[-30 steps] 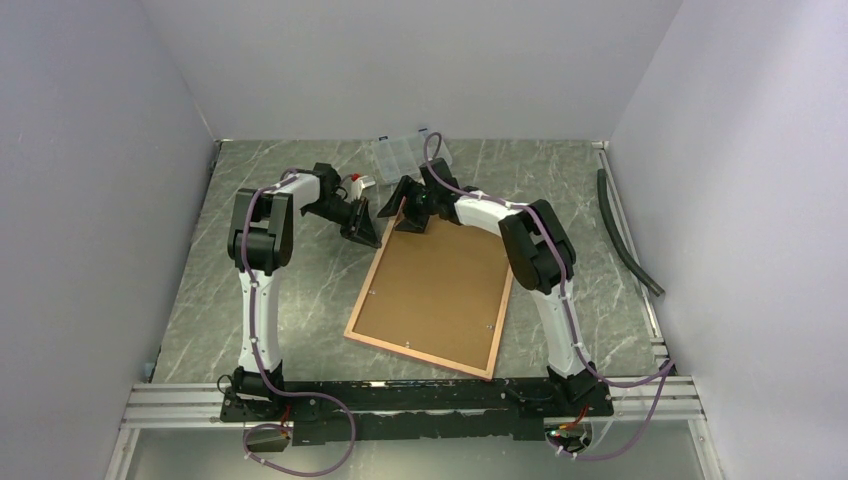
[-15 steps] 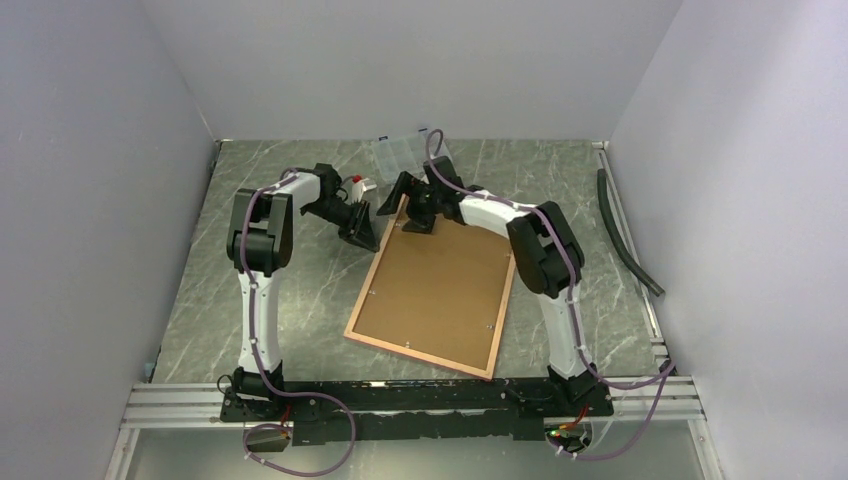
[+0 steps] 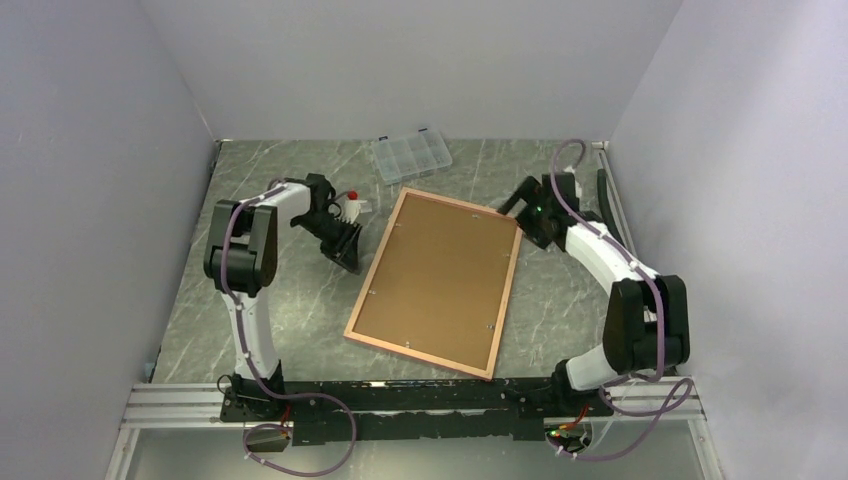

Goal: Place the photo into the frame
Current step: Adjust the photo frame at the center of the board.

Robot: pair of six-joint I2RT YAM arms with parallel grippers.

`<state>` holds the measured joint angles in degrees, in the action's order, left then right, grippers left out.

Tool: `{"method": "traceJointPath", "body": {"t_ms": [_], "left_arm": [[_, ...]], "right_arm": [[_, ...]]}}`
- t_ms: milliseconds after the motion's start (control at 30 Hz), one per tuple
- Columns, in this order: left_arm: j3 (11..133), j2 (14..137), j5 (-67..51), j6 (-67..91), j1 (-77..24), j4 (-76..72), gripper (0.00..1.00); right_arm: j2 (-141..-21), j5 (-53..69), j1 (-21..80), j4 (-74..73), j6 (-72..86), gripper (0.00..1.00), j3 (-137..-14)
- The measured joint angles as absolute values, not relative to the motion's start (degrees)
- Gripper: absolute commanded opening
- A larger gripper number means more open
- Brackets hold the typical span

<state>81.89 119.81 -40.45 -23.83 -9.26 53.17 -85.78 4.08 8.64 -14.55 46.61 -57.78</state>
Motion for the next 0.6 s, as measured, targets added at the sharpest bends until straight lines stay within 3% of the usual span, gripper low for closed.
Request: {"method": "traceJointPath", "body": {"t_ms": [233, 600], "left_arm": [[73.4, 112.6, -34.3, -26.4, -14.5, 49.6, 0.33], [68.2, 108.2, -31.4, -30.0, -22.3, 49.5, 0.31]], "right_arm": [[-85.8, 0.2, 4.5, -17.4, 46.1, 1.0, -50.3], [-98.1, 9.9, 4.5, -11.6, 44.5, 1.0, -55.2]]}}
